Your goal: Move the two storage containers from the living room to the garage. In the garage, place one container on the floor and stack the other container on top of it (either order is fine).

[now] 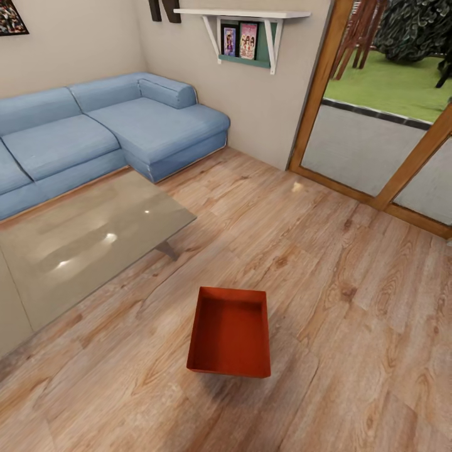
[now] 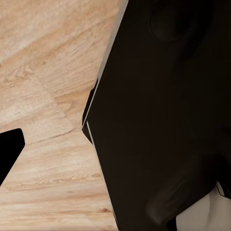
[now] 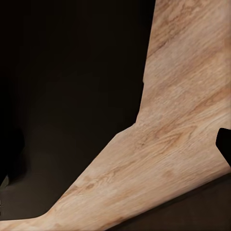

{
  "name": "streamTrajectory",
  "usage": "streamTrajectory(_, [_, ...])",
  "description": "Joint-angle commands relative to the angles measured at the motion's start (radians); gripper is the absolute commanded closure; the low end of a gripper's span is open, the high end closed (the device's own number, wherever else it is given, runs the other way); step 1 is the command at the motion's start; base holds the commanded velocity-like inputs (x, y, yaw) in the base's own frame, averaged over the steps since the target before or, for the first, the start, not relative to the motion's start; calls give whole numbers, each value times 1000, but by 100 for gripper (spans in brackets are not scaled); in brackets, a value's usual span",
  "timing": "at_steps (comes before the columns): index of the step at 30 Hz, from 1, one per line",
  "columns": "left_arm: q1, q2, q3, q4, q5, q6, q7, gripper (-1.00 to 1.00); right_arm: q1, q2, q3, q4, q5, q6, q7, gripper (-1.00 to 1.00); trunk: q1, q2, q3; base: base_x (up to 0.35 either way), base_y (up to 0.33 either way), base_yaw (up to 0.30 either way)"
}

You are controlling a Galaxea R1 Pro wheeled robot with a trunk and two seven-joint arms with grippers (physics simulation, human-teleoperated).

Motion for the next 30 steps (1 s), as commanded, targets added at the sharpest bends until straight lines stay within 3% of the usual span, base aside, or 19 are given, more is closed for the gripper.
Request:
streamTrajectory(1, [0,0,8,0,1,-3,2,-100,-1,1,8,3,-9,-6,-2,-100,0,0,-1,0,-4,-20])
streamTrajectory(9, [0,2,8,1,1,-4,2,-100,-1,2,7,3,-10,-4,-2,-100,0,0,-1,0,-1,-130])
streamTrajectory(30, [0,2,8,0,1,-4,3,-100,-1,0,10,3,-7,-3,-2,-100,0,0,-1,0,0,-4])
